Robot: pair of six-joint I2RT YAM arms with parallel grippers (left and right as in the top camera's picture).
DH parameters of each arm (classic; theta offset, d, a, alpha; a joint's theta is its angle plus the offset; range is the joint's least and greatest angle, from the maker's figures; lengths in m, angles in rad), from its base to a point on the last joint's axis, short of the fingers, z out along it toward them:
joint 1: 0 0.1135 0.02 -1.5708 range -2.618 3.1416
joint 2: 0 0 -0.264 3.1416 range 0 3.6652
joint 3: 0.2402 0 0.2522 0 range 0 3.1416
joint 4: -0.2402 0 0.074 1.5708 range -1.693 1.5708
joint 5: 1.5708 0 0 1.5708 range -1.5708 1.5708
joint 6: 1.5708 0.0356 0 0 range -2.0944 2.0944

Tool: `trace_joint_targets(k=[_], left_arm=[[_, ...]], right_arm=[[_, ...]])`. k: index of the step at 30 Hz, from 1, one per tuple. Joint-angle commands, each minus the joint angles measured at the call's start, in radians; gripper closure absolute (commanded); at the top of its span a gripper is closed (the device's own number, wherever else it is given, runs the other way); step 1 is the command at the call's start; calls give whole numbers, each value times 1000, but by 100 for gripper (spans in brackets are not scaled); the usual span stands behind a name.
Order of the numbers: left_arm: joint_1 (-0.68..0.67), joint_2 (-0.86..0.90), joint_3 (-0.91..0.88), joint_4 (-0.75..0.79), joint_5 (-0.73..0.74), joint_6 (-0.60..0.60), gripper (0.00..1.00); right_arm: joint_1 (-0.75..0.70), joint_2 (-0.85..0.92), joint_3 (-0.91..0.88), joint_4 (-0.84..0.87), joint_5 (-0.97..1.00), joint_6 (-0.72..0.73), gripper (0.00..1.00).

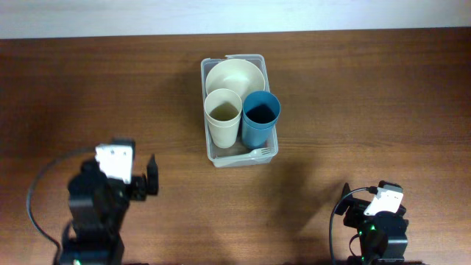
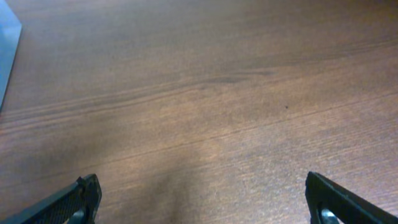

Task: Pack container

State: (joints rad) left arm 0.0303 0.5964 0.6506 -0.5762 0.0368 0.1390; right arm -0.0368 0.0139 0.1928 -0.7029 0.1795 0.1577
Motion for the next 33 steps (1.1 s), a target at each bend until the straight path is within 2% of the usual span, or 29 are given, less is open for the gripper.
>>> trace_joint_targets(k=[1,16,27,33], left_arm=[[-1,-120,-110,28,39,19,0],[-2,-454,-386,34,80,19,0],[-2,-593,-476,23,102,19,1],[-2,-591,-483,-13,101,20,0]], right_arm=[[-4,-11,-5,0,13,0,1],[-4,-11,-5,0,13,0,1],[-4,-11,-5,0,13,0,1],[-4,-11,-5,0,13,0,1]])
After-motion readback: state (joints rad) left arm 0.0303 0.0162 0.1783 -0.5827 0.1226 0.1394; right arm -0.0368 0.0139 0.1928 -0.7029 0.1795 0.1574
